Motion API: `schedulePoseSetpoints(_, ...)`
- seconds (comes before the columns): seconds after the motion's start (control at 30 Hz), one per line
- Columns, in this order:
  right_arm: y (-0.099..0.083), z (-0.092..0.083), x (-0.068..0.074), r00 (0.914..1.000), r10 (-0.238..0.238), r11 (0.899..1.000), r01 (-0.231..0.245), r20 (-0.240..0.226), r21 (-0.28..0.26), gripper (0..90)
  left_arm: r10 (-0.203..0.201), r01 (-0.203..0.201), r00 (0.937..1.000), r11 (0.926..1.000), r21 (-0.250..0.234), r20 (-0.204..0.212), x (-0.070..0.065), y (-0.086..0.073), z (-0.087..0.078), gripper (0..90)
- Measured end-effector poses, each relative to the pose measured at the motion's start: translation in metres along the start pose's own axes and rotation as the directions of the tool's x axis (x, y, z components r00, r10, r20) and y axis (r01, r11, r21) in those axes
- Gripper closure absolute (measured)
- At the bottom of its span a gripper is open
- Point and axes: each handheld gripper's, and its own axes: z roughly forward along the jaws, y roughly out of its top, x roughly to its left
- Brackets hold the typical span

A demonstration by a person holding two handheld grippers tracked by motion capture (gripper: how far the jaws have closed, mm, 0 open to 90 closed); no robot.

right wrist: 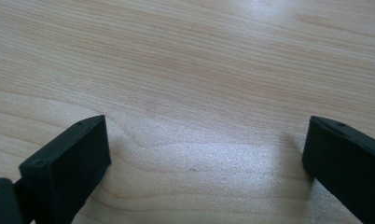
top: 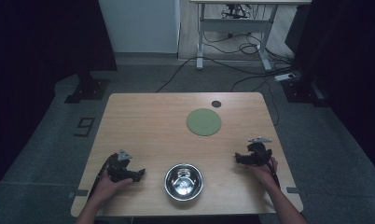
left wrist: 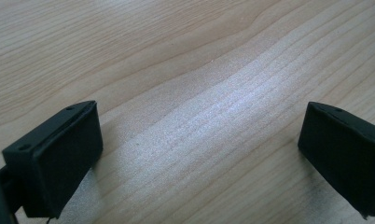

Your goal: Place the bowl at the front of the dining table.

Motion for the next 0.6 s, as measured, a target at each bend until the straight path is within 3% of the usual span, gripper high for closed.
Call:
schedulePoseSetpoints(0.33, 0.0015, -0.0042, -0.0003, 1.0, -0.004, 1.0, 0.004, -0.007, 0.006, 12.9, 0.001, -0.001, 1.0, 1.0, 0.0, 0.0, -0.0005, -0.0003, -0.0003, 0.0)
schedulePoseSetpoints(0.6, 0.0033, -0.0045, -0.0006, 1.0, -0.002, 1.0, 0.002, -0.005, 0.021, 13.4, 0.001, -0.001, 1.0, 1.0, 0.0, 0.0, -0.0006, -0.0003, -0.0003, 0.0)
